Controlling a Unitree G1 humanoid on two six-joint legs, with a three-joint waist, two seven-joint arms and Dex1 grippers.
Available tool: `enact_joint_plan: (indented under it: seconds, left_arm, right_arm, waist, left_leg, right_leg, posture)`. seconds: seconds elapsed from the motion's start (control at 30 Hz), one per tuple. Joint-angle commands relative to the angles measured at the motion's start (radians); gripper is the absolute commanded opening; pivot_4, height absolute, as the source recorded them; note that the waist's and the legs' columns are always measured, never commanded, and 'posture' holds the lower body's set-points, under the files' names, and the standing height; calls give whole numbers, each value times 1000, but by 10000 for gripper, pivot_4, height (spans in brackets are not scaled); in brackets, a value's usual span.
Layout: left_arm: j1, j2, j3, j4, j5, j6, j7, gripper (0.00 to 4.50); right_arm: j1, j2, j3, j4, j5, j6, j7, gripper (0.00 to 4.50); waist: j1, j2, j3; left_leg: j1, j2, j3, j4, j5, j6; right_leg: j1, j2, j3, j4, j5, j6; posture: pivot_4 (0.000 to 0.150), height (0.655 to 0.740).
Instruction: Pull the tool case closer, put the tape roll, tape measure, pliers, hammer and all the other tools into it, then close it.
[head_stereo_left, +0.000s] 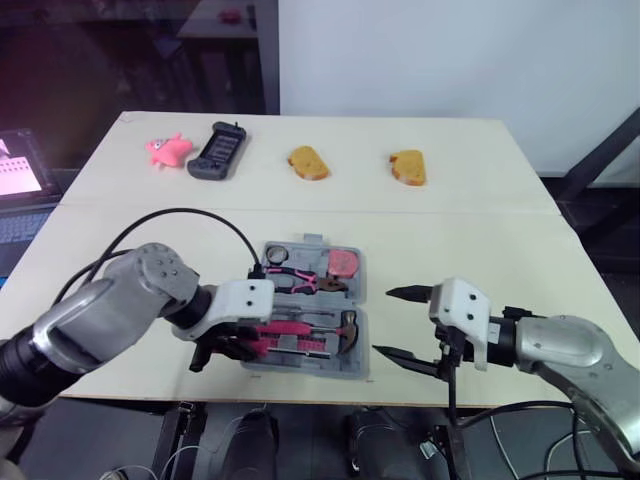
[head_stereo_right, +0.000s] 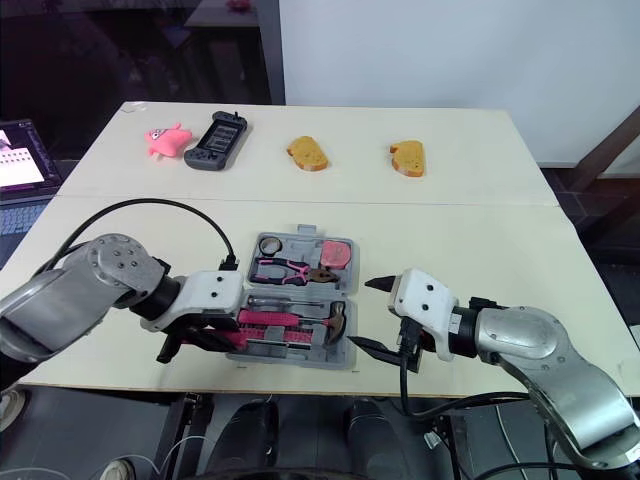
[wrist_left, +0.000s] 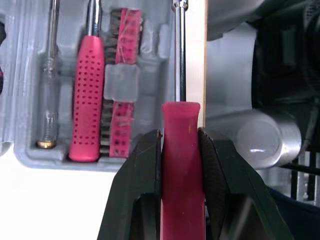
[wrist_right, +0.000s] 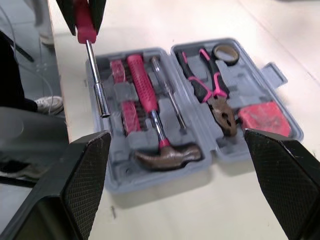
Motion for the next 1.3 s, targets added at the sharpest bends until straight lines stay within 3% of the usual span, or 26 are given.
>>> enact_joint_plan:
  seconds: [0.03, 0.33, 1.3]
  left_arm:
    - [-97, -34, -65, 17, 20, 52, -2, 5715]
    - [-245, -226, -242, 178, 59, 72, 27, 5715]
    - [-138, -299, -338, 163, 67, 119, 214, 5715]
  right_arm:
    - [11, -9, -26, -13, 9, -23, 17, 45000]
    - [0, 3, 28, -16, -11, -24, 10, 45000]
    - [20, 0, 51, -34, -1, -17, 10, 45000]
  waist:
    - [0, 0, 0]
    - [-2, 0, 0]
    - [5, 0, 0]
  left_leg:
    - [0, 0, 0, 0, 0, 0]
    - [0, 0, -1, 1, 0, 0]
    - [0, 0, -2, 3, 0, 0]
  right_leg:
    - [0, 0, 0, 0, 0, 0]
    - [1, 0, 0, 0, 0, 0]
    - [2, 0, -1, 1, 0, 0]
  posture:
    - [1500, 7400]
    - [1500, 7400]
    - [1500, 7400]
